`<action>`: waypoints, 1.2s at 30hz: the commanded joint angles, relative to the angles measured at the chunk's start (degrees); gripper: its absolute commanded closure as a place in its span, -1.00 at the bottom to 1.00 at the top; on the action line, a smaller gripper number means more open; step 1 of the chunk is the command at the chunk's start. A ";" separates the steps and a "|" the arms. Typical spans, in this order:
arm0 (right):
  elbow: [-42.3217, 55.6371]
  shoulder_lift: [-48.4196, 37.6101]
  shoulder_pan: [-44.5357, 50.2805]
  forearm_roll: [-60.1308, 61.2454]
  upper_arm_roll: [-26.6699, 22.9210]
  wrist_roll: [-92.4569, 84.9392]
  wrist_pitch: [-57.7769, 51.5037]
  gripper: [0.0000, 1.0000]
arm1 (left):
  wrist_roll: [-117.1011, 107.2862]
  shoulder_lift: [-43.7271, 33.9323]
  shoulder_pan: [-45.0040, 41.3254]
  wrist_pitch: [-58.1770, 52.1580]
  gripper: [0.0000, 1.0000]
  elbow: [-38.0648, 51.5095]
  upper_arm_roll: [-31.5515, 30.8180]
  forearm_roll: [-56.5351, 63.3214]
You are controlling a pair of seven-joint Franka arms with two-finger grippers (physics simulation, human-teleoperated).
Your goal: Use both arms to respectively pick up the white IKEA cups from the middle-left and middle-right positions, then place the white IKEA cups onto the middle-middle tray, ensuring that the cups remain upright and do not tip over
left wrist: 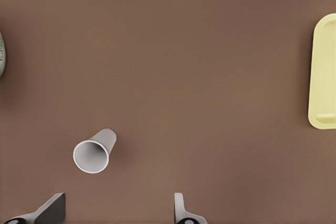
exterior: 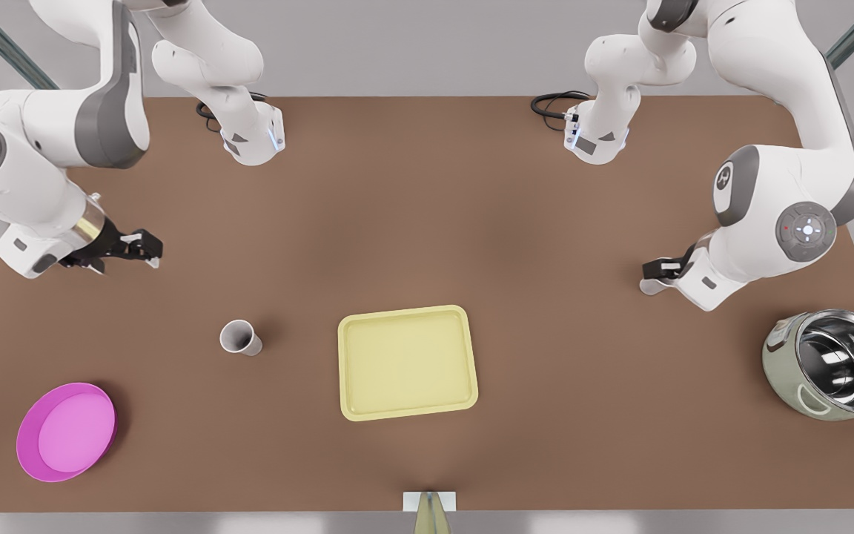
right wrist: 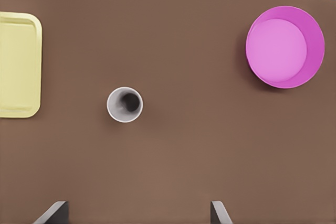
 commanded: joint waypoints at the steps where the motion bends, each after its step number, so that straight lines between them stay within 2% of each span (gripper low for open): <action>1: -0.56 0.01 -0.10 -0.02 -0.07 2.58 -0.14 -1.00 | -1.34 -0.07 -0.03 0.54 -1.00 0.02 0.00 0.04; 2: -0.20 0.97 0.08 -0.28 -0.07 2.58 -0.05 -1.00 | -1.26 -0.07 -0.03 0.54 -1.00 -0.06 0.00 0.21; 3: -0.64 4.74 0.17 -0.28 -0.07 2.49 0.83 -1.00 | -0.82 -1.55 0.15 1.06 -1.00 -7.87 2.72 3.11; 5: -0.73 13.45 1.49 -1.51 -0.25 3.63 8.64 -1.00 | -0.99 -2.09 0.32 20.73 -1.00 -23.61 7.21 2.94; 6: -0.64 16.18 2.80 -1.60 -0.42 7.41 12.86 -1.00 | -0.90 -1.47 0.41 27.60 -1.00 -27.31 8.26 2.85; 9: -0.55 22.07 3.33 -1.78 -0.51 8.91 23.33 -1.00 | 13.66 -1.38 1.73 28.13 -1.00 -28.37 12.83 0.21; 13: -0.20 26.02 3.51 0.42 -0.69 12.86 27.72 -1.00 | 18.87 -0.24 2.52 31.38 -1.00 -32.84 15.12 0.12; 16: -1.70 26.20 3.42 3.23 -2.27 13.04 27.72 -1.00 | 20.28 -0.50 3.75 31.82 -1.00 -35.39 15.21 0.21; 18: -4.33 26.20 3.42 3.23 -2.45 12.86 27.81 -1.00 | 20.19 -0.50 3.66 36.39 -1.00 -38.91 15.29 0.12; 20: -11.18 24.44 3.42 3.14 -2.62 12.69 35.19 -1.00 | 20.19 -0.42 3.66 39.38 -1.00 -40.84 15.29 0.12; 27: -16.73 22.68 3.42 3.15 -2.80 12.07 39.15 -1.00 | 20.19 1.34 3.66 42.90 -1.00 -43.92 15.29 -0.84; 28: -16.64 23.12 3.42 3.15 -2.97 12.07 39.50 -1.00 | 20.19 1.34 3.58 42.46 -0.48 -43.83 15.21 -2.33; 29: -16.73 23.56 3.42 3.15 -2.97 12.07 39.59 -1.00 | 20.19 1.43 3.40 42.20 -0.08 -43.83 15.21 -3.13; 31: -16.46 24.96 3.42 3.15 -2.97 12.16 39.85 -1.00 | 20.19 2.04 3.22 42.20 -0.05 -43.83 15.21 -4.44; 36: -15.94 26.55 3.51 3.23 -3.76 12.07 41.00 -0.98 | 20.01 3.01 2.79 42.20 0.28 -43.75 14.94 -5.06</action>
